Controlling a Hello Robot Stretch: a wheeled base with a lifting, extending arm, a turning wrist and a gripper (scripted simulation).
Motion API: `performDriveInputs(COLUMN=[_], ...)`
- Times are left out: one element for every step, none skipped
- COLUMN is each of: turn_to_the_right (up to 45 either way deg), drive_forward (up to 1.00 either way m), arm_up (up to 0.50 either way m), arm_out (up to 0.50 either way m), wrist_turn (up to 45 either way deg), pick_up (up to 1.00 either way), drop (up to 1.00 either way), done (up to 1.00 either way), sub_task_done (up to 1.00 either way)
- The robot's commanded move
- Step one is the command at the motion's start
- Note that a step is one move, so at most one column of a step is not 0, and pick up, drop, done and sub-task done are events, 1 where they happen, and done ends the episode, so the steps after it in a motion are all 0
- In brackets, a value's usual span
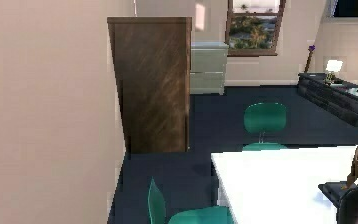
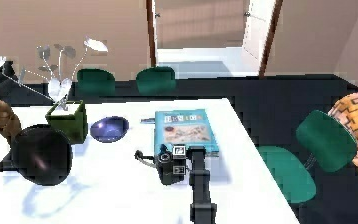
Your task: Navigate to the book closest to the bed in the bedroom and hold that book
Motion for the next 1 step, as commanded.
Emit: performDriveInputs(turn_to_the_right=[0.0], drive_forward=[0.0], arm_up=[0.0], arm_out=[0.0], wrist_turn=[0.0], pick_up=[0.0], drop=[0.0], done=[1.0], sub_task_done=[0.0])
